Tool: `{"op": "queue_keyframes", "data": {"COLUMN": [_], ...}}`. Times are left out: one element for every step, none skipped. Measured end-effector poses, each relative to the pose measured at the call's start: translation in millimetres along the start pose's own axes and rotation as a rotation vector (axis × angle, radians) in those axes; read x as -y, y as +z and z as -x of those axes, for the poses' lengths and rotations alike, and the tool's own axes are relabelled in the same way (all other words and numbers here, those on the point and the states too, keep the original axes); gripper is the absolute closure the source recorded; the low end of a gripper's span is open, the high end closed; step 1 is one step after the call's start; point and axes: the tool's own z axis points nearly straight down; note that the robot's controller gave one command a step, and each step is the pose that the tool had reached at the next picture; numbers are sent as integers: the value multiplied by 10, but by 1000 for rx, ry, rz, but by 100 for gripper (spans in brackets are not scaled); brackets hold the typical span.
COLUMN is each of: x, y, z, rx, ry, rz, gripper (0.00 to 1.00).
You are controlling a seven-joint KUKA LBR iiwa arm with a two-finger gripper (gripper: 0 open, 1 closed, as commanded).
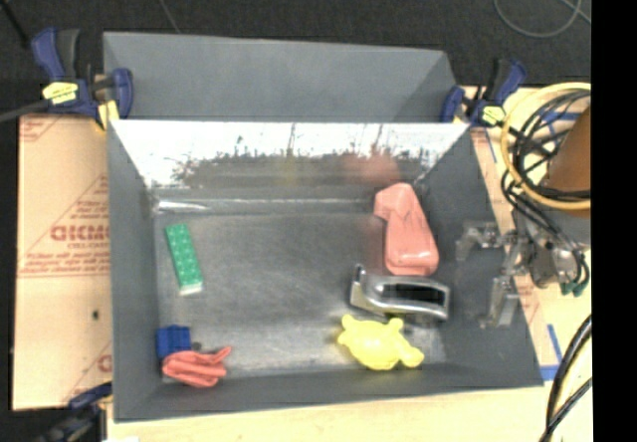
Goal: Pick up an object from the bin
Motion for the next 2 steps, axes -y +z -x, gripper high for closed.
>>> {"op": "queue_keyframes", "data": {"x": [-7, -316], "y": [-44, 551], "z": [16, 104], "rx": [7, 12], "ry": [-4, -67], "rz": [-2, -4], "gripper": [0, 0]}}
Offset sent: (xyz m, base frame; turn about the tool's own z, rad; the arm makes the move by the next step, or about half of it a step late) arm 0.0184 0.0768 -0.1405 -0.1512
